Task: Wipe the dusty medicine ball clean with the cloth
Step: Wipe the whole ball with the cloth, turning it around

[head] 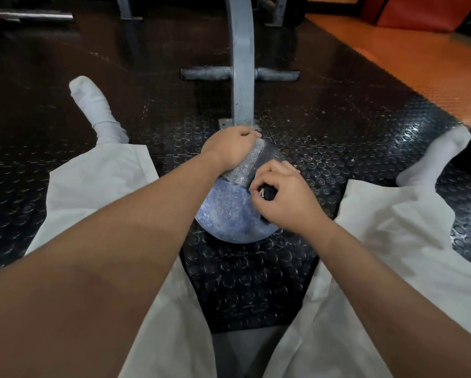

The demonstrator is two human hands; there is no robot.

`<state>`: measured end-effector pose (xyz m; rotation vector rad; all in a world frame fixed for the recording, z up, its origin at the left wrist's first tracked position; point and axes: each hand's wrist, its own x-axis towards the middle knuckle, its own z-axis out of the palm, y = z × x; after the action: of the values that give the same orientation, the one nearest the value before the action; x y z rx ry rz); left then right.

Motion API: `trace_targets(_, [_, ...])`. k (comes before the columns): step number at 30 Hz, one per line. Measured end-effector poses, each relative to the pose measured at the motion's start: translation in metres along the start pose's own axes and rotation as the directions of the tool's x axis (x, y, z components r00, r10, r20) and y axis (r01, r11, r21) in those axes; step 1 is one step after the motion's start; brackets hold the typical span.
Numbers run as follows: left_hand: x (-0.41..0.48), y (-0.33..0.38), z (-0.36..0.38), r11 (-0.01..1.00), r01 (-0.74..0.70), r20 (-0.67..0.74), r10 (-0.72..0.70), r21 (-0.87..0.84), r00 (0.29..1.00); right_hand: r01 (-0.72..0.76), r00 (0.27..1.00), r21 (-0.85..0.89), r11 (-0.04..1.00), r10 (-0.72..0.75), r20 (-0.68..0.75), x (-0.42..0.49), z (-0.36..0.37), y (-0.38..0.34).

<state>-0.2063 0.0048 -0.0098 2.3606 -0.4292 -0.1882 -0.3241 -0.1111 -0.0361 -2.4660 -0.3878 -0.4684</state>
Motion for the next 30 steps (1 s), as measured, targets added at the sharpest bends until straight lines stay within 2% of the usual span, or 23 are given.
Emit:
trace_targets(2, [0.000, -0.002, 0.002, 1.000, -0.012, -0.012, 0.012, -0.010, 1.000, -0.027, 0.999, 0.043, 0.999, 0.027, 0.019, 0.009, -0.006, 0.002])
trace_targets(5, [-0.002, -0.002, 0.005, 1.000, -0.010, -0.026, 0.010, -0.014, 1.000, -0.249, 0.959, 0.173, 0.953, 0.267, -0.094, 0.035, -0.012, 0.009])
trace_targets(7, [-0.004, 0.000, 0.007, 1.000, -0.006, -0.035, 0.005, -0.001, 0.999, -0.341, 0.919, 0.162, 0.926, 0.365, -0.149, 0.046, -0.010, 0.011])
trace_targets(8, [-0.005, 0.001, 0.008, 1.000, -0.004, -0.045, 0.005, 0.007, 0.999, -0.348, 0.916, 0.123, 0.929, 0.365, -0.165, 0.047, -0.007, 0.011])
trace_targets(10, [-0.003, 0.000, 0.006, 1.000, 0.007, -0.059, -0.006, 0.018, 0.998, -0.287, 0.939, 0.063, 0.956, 0.294, -0.178, 0.038, 0.001, 0.007])
trace_targets(12, [-0.001, -0.002, 0.004, 1.000, 0.019, -0.043, -0.018, 0.012, 0.999, -0.162, 0.974, -0.005, 0.987, 0.159, -0.164, 0.023, 0.009, -0.003])
trace_targets(16, [-0.004, -0.009, -0.002, 1.000, 0.010, -0.029, -0.011, -0.029, 1.000, 0.034, 0.997, -0.077, 0.996, -0.038, -0.060, 0.009, 0.016, -0.013])
trace_targets(18, [-0.008, -0.012, -0.002, 0.999, 0.002, -0.038, -0.004, -0.050, 0.999, 0.042, 0.999, -0.080, 0.996, -0.042, -0.002, 0.007, 0.009, -0.011])
trace_targets(20, [-0.010, -0.014, -0.001, 0.999, 0.001, -0.056, -0.004, -0.053, 0.998, 0.028, 1.000, -0.073, 0.997, -0.028, -0.005, 0.003, 0.001, -0.004])
trace_targets(25, [-0.009, -0.015, 0.002, 0.998, 0.036, -0.105, -0.042, -0.061, 0.994, -0.139, 0.990, -0.037, 0.990, 0.138, -0.041, -0.009, -0.001, 0.006])
trace_targets(27, [-0.007, -0.014, 0.003, 0.997, 0.053, -0.112, -0.058, -0.047, 0.992, -0.115, 0.991, -0.086, 0.990, 0.109, -0.080, -0.006, 0.003, 0.002])
trace_targets(30, [-0.004, -0.014, 0.002, 0.997, 0.065, -0.106, -0.069, -0.045, 0.992, 0.015, 0.994, -0.208, 0.978, -0.037, -0.105, 0.004, 0.016, -0.013])
